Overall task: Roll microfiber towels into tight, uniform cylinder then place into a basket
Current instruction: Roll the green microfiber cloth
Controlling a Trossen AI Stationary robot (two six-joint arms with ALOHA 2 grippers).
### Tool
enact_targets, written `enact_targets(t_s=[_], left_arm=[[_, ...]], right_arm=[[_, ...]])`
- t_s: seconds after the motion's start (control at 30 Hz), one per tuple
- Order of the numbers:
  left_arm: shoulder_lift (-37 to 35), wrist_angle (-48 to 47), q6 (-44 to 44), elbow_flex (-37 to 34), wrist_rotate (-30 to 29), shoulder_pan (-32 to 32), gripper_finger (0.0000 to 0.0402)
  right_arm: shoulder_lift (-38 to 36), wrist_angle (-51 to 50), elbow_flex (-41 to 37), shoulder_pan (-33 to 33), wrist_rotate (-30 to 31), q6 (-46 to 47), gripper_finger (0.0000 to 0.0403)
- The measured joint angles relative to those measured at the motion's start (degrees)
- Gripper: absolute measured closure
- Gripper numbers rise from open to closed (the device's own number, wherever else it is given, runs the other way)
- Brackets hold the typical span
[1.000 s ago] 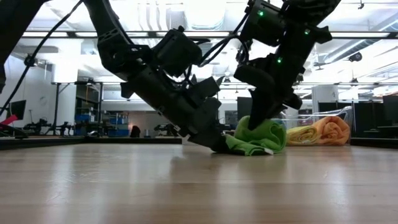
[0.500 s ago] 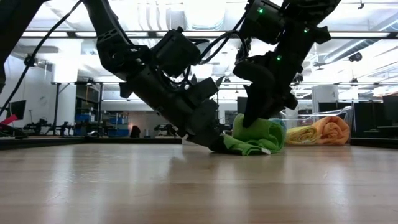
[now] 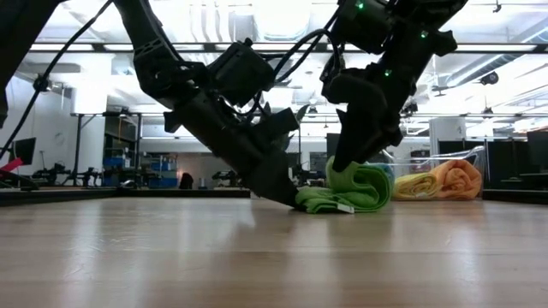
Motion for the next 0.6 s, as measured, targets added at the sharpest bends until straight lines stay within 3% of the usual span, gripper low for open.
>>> enact_targets(t_s=[0.23,0.6], left_arm=[[-1.4,0.3,10.8,-0.1,-1.1,0.1,0.0402],[-6.1,-2.9,10.1,-1.1,-3.7,0.1,0.0402]], right_arm=[[0.0,0.1,0.0,-0.1,0.1,-7.1,0.0271],[0.0,0.6,-0.1,0.0,0.2,-12.6,0.0284]])
